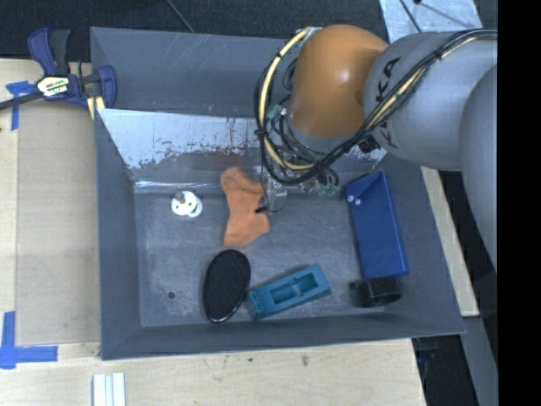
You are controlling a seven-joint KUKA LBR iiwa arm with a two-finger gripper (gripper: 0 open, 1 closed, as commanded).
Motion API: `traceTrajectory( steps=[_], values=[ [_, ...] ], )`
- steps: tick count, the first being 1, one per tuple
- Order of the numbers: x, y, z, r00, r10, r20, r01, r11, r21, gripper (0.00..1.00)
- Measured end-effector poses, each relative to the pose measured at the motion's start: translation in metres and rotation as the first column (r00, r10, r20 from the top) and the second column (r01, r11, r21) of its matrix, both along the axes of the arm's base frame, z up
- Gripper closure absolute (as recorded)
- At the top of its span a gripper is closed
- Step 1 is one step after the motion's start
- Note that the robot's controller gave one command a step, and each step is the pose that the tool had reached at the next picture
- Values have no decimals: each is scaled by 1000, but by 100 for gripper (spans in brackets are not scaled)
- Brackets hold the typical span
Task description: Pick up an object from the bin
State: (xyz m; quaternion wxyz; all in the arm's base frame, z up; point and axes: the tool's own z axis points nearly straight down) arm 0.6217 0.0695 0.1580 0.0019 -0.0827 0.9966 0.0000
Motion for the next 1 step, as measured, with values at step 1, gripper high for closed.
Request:
traceTrajectory(
  steps=[1],
  values=[
    [2,4,128,1000,8,0,-8,1000,0,100]
  ],
)
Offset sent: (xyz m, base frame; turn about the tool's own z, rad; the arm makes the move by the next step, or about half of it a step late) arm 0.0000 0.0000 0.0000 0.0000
